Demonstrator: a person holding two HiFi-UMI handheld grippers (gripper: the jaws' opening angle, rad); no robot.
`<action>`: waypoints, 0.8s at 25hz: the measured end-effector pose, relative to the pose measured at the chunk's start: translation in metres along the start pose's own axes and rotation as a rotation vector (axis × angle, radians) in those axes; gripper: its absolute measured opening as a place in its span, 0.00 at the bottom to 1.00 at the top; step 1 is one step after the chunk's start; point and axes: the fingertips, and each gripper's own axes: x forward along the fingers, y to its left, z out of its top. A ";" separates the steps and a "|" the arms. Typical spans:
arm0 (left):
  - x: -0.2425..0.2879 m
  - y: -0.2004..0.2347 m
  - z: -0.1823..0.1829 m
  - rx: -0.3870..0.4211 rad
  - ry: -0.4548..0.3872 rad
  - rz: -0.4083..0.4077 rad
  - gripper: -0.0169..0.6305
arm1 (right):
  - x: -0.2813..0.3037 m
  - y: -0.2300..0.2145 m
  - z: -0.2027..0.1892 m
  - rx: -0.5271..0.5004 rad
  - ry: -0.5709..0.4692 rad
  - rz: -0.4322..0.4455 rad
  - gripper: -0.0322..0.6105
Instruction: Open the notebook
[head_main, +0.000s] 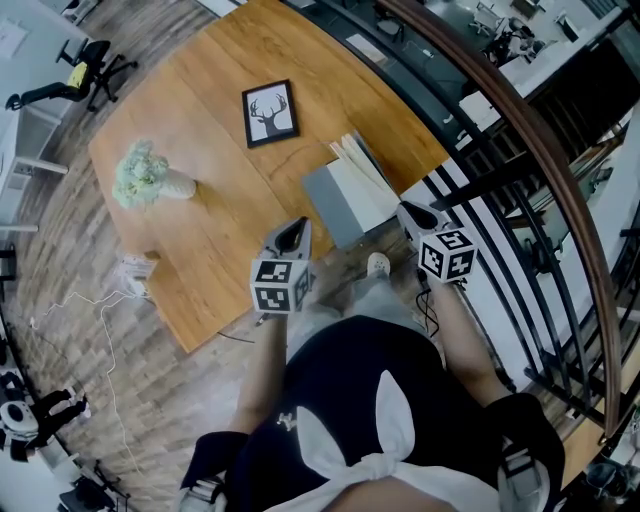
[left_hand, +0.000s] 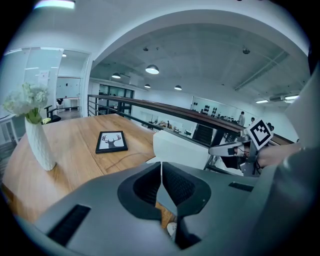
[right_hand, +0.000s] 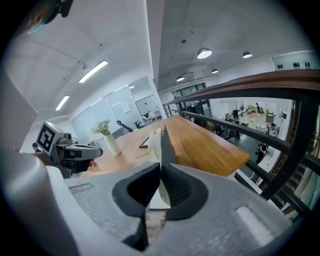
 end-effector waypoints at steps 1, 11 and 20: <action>0.001 -0.002 0.001 -0.001 0.000 -0.001 0.06 | -0.001 -0.004 0.001 0.007 -0.001 -0.003 0.09; 0.009 -0.012 0.002 -0.015 0.001 0.019 0.06 | -0.005 -0.039 0.004 0.040 -0.004 -0.021 0.09; 0.016 -0.019 0.006 -0.026 0.009 0.040 0.06 | -0.007 -0.064 0.006 0.076 0.005 -0.023 0.10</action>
